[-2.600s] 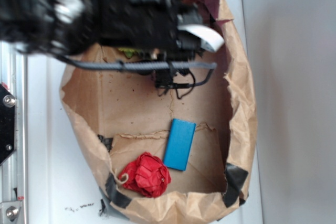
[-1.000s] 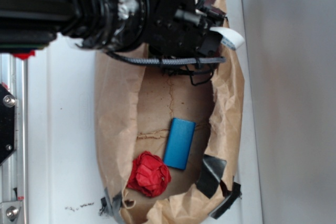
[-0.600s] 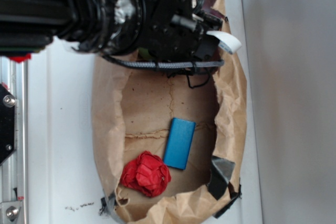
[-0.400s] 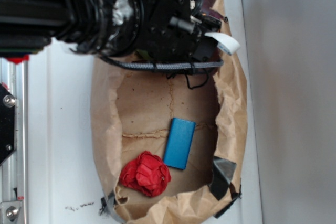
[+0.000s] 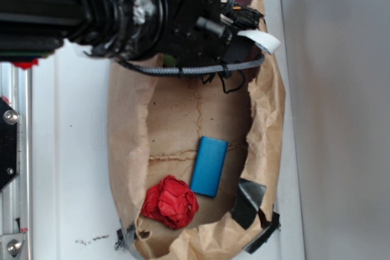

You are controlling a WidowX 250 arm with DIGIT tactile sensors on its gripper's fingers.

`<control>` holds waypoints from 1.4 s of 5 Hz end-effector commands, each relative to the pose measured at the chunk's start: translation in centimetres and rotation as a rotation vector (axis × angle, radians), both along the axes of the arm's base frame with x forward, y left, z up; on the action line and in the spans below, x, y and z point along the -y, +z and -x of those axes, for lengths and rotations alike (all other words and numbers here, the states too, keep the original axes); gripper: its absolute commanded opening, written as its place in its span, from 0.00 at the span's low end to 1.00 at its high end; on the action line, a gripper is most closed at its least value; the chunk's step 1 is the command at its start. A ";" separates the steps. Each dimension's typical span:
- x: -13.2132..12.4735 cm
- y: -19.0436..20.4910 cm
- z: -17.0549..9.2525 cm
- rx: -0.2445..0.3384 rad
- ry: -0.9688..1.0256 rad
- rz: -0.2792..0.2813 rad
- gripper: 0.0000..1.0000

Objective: Grab the pink bunny.

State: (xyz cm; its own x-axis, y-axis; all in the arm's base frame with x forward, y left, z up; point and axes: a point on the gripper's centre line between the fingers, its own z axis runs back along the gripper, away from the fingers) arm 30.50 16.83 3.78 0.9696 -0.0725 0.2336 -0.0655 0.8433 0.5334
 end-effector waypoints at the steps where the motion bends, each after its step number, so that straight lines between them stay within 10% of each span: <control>1: -1.6 2.0 0.7 0.005 0.018 0.033 0.00; 3: -0.3 3.6 2.1 0.022 0.006 0.084 0.00; 5: 3.0 10.6 2.0 0.098 -0.078 0.335 0.00; 7: 3.5 13.6 1.4 0.145 -0.097 0.428 0.00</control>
State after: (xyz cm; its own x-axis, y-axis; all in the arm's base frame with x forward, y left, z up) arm 29.16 10.32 13.58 0.9494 -0.0399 0.3114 0.0134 0.9961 0.0870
